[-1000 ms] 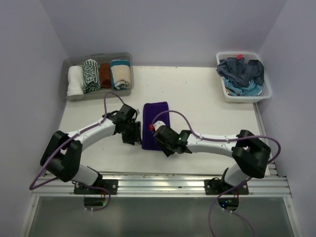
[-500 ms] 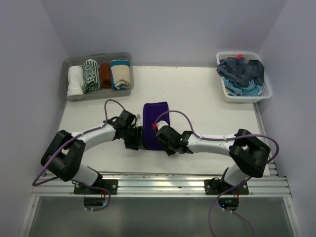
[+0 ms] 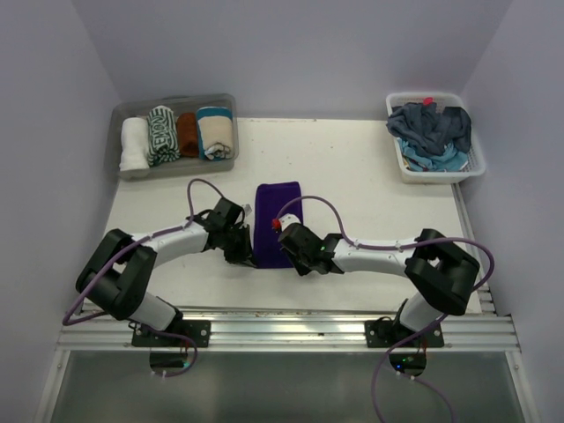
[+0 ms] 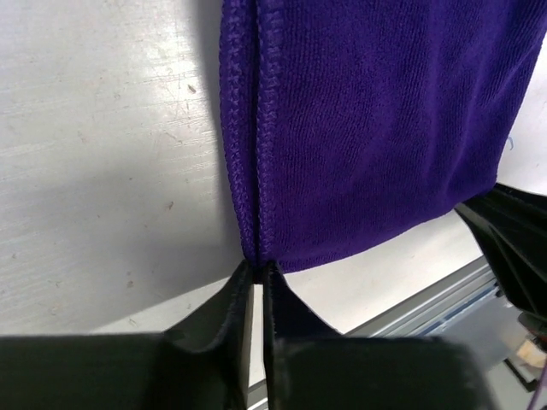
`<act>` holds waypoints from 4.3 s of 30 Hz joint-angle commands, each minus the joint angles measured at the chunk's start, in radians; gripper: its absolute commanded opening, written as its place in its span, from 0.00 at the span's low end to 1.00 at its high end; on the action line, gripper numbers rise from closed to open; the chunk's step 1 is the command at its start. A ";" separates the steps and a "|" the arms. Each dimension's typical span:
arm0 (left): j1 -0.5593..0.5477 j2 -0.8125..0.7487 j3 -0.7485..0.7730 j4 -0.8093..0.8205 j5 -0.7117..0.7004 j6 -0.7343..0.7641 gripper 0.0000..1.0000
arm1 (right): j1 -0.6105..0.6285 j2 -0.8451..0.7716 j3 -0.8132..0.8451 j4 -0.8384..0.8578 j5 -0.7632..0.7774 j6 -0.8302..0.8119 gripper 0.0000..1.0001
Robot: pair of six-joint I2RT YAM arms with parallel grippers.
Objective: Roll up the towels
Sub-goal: Roll the towel
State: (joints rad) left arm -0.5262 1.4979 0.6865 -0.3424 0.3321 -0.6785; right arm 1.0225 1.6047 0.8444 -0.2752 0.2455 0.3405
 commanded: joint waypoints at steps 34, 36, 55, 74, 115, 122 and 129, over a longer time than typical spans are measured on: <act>-0.005 -0.025 0.194 -0.283 -0.056 0.054 0.56 | -0.062 -0.111 0.041 -0.137 -0.037 -0.026 0.29; -0.005 -0.044 0.205 -0.296 -0.071 0.059 0.64 | -0.062 -0.129 0.036 -0.169 -0.012 -0.026 0.35; 0.008 0.268 0.328 -0.096 0.048 0.071 0.25 | 0.053 -0.039 0.070 0.034 -0.040 -0.270 0.35; 0.025 0.233 0.320 -0.104 0.044 0.068 0.26 | 0.065 0.095 0.050 0.126 0.077 -0.247 0.06; 0.135 -0.042 0.243 -0.195 -0.021 0.169 0.30 | -0.134 0.178 0.338 0.010 -0.198 -0.275 0.00; 0.095 -0.076 0.232 -0.158 0.022 0.175 0.24 | -0.168 0.195 0.337 0.030 -0.235 -0.238 0.00; 0.055 -0.025 0.239 -0.092 0.097 0.165 0.19 | -0.185 0.231 0.358 0.027 -0.236 -0.222 0.00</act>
State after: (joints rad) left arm -0.4591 1.4509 0.9169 -0.5076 0.3687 -0.5301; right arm 0.8494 1.8160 1.1629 -0.2672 0.0242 0.0994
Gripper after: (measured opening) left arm 0.196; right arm 0.023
